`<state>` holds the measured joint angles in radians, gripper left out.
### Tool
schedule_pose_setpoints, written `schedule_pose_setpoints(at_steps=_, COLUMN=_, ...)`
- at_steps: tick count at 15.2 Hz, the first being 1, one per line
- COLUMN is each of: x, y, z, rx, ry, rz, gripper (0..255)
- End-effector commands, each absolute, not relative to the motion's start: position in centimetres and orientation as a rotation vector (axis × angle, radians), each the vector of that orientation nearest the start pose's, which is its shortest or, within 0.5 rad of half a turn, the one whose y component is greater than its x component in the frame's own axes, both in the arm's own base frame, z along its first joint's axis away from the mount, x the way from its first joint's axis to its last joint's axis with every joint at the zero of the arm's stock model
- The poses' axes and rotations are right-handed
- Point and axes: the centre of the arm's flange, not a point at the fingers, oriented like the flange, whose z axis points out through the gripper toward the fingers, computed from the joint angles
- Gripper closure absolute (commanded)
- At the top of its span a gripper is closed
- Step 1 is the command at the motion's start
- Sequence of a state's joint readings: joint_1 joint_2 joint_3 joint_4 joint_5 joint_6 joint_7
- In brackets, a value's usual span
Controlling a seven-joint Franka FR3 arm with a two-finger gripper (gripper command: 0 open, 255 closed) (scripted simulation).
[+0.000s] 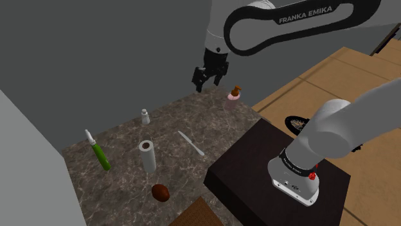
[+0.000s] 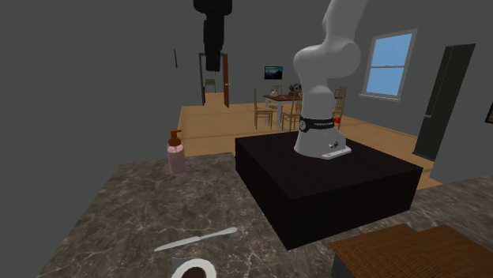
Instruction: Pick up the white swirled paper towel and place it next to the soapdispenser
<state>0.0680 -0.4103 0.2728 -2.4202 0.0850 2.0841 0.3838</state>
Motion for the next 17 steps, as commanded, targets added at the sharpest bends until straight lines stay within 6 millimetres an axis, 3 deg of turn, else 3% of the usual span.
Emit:
schedule_pose_setpoints(at_steps=1, x=41.2, y=17.2, z=44.2, rx=-3.144, ry=0.159, rz=-0.105, gripper=0)
schedule_pose_setpoints(at_steps=17, x=47.8, y=32.0, z=30.3, rx=-3.156, ry=0.154, rz=-0.063, gripper=0)
